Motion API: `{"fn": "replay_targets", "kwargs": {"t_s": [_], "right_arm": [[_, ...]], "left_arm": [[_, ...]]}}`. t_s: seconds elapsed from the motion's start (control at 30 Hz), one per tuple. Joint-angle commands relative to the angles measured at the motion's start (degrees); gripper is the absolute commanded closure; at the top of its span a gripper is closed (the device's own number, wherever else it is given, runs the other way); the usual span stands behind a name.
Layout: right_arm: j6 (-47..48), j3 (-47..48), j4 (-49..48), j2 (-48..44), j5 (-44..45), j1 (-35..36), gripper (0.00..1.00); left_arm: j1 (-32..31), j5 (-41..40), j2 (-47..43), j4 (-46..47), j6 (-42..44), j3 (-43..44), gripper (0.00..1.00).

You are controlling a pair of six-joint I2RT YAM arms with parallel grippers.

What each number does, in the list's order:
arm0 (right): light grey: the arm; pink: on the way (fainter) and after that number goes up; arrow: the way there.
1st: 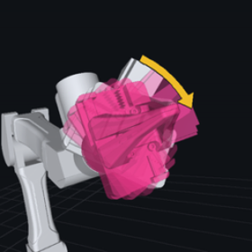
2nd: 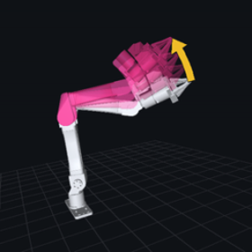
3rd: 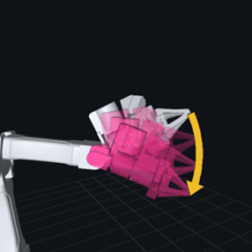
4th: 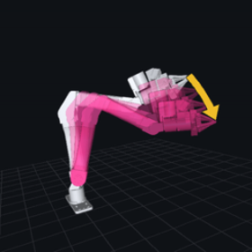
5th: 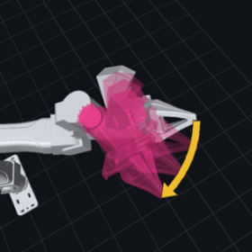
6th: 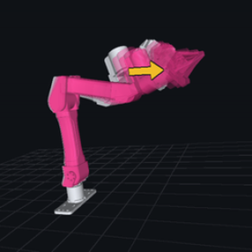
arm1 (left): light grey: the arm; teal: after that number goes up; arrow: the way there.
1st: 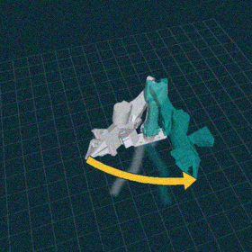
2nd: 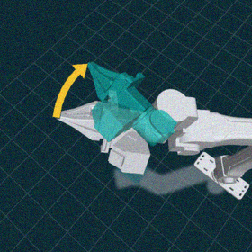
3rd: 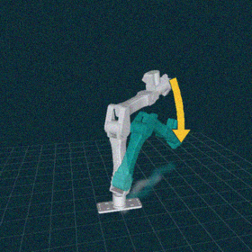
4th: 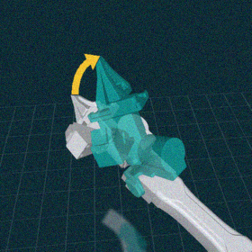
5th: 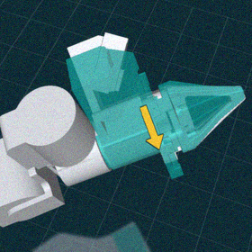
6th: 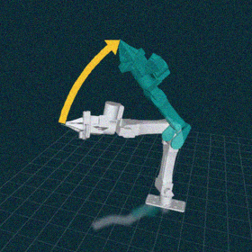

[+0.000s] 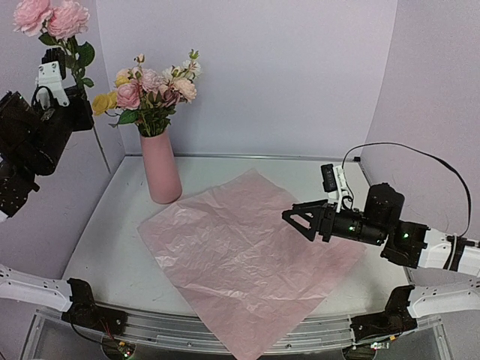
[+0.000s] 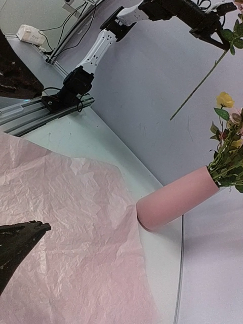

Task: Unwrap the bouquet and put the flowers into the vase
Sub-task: Insert the fake flower into the vase.

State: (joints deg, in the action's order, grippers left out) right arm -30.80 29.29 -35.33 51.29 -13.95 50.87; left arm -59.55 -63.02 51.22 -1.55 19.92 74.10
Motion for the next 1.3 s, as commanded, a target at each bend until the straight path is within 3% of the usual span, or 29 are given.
{"fn": "replay_targets", "kwargs": {"t_s": [0.0, 0.1, 0.33, 0.5, 0.7, 0.93, 1.1, 1.27], "right_arm": [[1.34, 3.82, -2.22, 1.07, -0.86, 0.0, 0.16], [1.49, 4.11, -2.16, 0.97, -1.1, -0.01, 0.16], [1.63, 4.19, -2.12, 0.02, -1.27, -0.01, 0.16], [1.66, 4.47, -2.01, -0.84, -1.34, -0.02, 0.16], [2.54, 5.81, -0.78, -1.15, -1.18, -0.01, 0.16], [3.26, 7.03, 0.88, -2.07, -1.45, -0.03, 0.16], [3.93, 7.96, 1.73, -1.39, -1.39, 0.01, 0.16], [4.07, 9.01, 2.02, -0.34, -2.14, -0.01, 0.16]], "left_arm": [[0.13, -2.43, -1.26, 14.48, 15.01, -1.49, 1.0], [0.17, -1.43, -0.88, 20.53, 21.02, -2.02, 1.0], [0.6, 4.75, 1.5, 23.01, 23.82, -1.8, 1.0], [7.25, 6.71, 3.43, 24.45, 23.65, -0.72, 1.0], [21.45, 12.05, 7.95, 23.42, 16.72, -0.96, 1.0], [34.73, 21.62, 11.26, 13.22, 3.2, 5.29, 1.0], [45.8, 38.39, 16.45, -1.67, -11.92, 13.82, 1.0], [54.19, 47.79, 20.16, -4.42, -21.7, 17.58, 1.0]]}}
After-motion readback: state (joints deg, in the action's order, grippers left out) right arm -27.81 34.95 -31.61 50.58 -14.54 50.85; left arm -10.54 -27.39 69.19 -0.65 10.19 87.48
